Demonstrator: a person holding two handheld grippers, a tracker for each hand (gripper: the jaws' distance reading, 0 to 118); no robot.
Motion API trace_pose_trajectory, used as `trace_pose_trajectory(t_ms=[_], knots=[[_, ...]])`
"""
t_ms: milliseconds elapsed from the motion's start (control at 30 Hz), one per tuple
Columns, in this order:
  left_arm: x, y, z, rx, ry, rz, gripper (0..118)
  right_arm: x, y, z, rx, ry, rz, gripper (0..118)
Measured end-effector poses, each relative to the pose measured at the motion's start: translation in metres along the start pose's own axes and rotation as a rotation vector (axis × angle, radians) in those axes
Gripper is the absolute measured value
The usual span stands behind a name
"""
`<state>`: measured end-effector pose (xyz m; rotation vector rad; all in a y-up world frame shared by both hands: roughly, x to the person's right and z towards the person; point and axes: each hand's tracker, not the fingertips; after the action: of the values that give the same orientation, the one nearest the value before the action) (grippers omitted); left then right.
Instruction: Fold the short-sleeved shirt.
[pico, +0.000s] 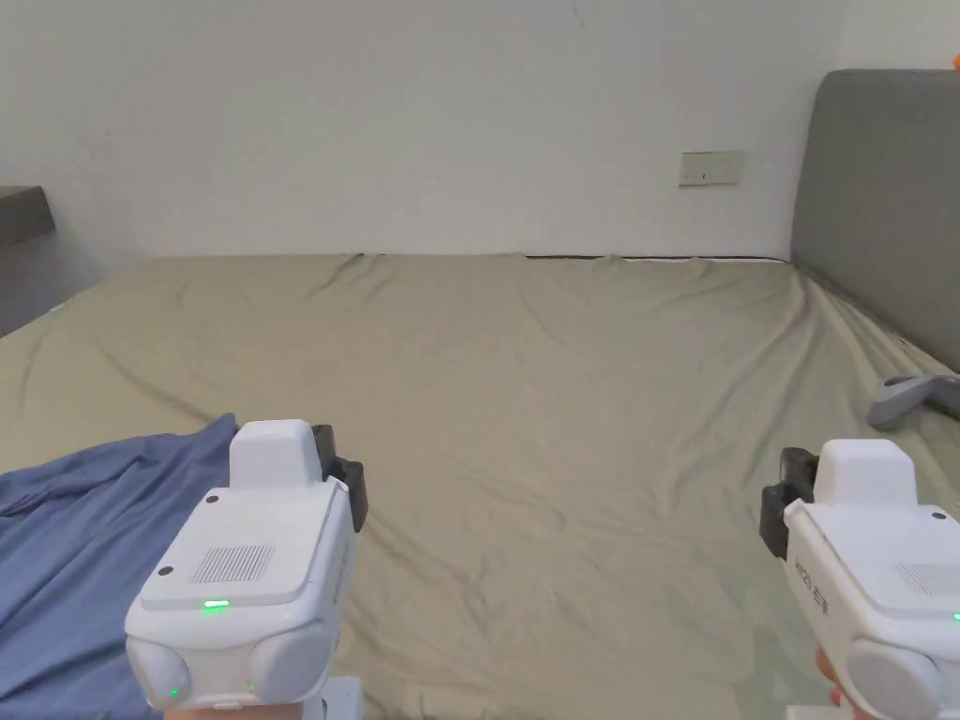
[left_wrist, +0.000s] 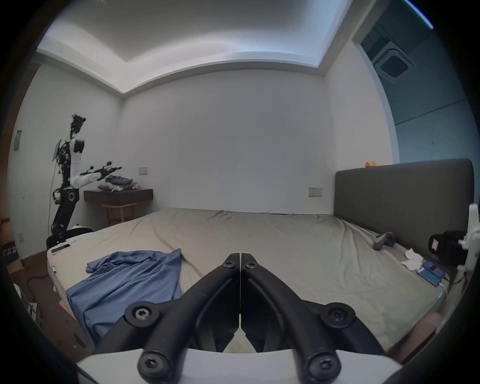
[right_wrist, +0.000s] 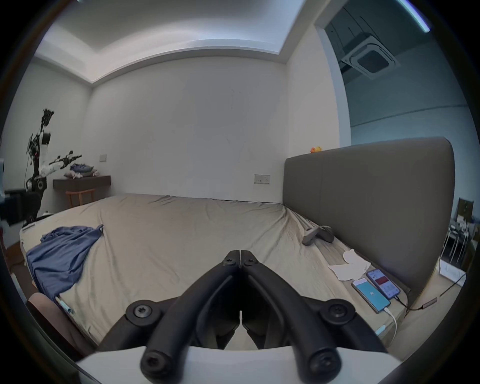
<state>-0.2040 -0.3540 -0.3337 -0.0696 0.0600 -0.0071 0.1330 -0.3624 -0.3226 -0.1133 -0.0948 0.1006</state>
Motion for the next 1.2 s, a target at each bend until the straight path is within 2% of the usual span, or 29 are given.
trace_pose_trajectory(t_ms=[100, 200, 267, 433, 567, 700, 833, 933, 1033, 1067, 1100, 1133, 1167, 1200], knots=[[-0.031, 0.018, 0.002, 0.009, 0.048, 0.032, 0, -0.024, 0.012, -0.01, -0.002, 0.079, 0.024, 0], [-0.078, 0.036, 0.003, 0.04, 0.154, 0.042, 0, -0.067, 0.033, -0.03, 0.039, 0.177, 0.075, 0], [-0.115, 0.041, 0.011, 0.04, 0.221, -0.022, 0, -0.098, 0.048, -0.047, -0.026, 0.269, -0.047, 0], [-0.208, 0.025, 0.045, -0.007, 0.462, -0.03, 0, -0.199, 0.073, -0.067, 0.077, 0.506, 0.018, 0], [-0.257, -0.004, 0.062, -0.11, 0.606, 0.022, 0, -0.253, 0.077, -0.07, 0.084, 0.604, -0.003, 0], [-0.272, -0.026, 0.045, -0.169, 0.6, 0.0, 0, -0.279, 0.065, -0.087, 0.054, 0.634, 0.028, 0], [-0.27, -0.034, -0.017, -0.251, 0.486, 0.035, 0, -0.276, 0.043, -0.117, -0.034, 0.62, 0.026, 0], [-0.266, -0.032, -0.101, -0.297, 0.386, 0.061, 0, -0.26, 0.024, -0.142, -0.077, 0.58, 0.059, 0], [-0.265, -0.04, -0.209, -0.434, 0.258, 0.12, 0, -0.244, 0.011, -0.162, -0.105, 0.519, 0.112, 0], [-0.264, -0.043, -0.243, -0.491, 0.218, 0.16, 9, -0.237, 0.008, -0.168, -0.117, 0.508, 0.11, 0], [-0.26, -0.049, -0.275, -0.535, 0.183, 0.17, 28, -0.229, 0.005, -0.173, -0.129, 0.491, 0.108, 0], [-0.257, -0.057, -0.301, -0.575, 0.142, 0.171, 63, -0.223, 0.002, -0.179, -0.161, 0.488, 0.094, 0], [-0.253, -0.067, -0.33, -0.625, 0.147, 0.186, 109, -0.216, -0.001, -0.183, -0.158, 0.444, 0.103, 0], [-0.251, -0.079, -0.354, -0.69, 0.145, 0.211, 118, -0.211, -0.005, -0.186, -0.173, 0.446, 0.112, 0]])
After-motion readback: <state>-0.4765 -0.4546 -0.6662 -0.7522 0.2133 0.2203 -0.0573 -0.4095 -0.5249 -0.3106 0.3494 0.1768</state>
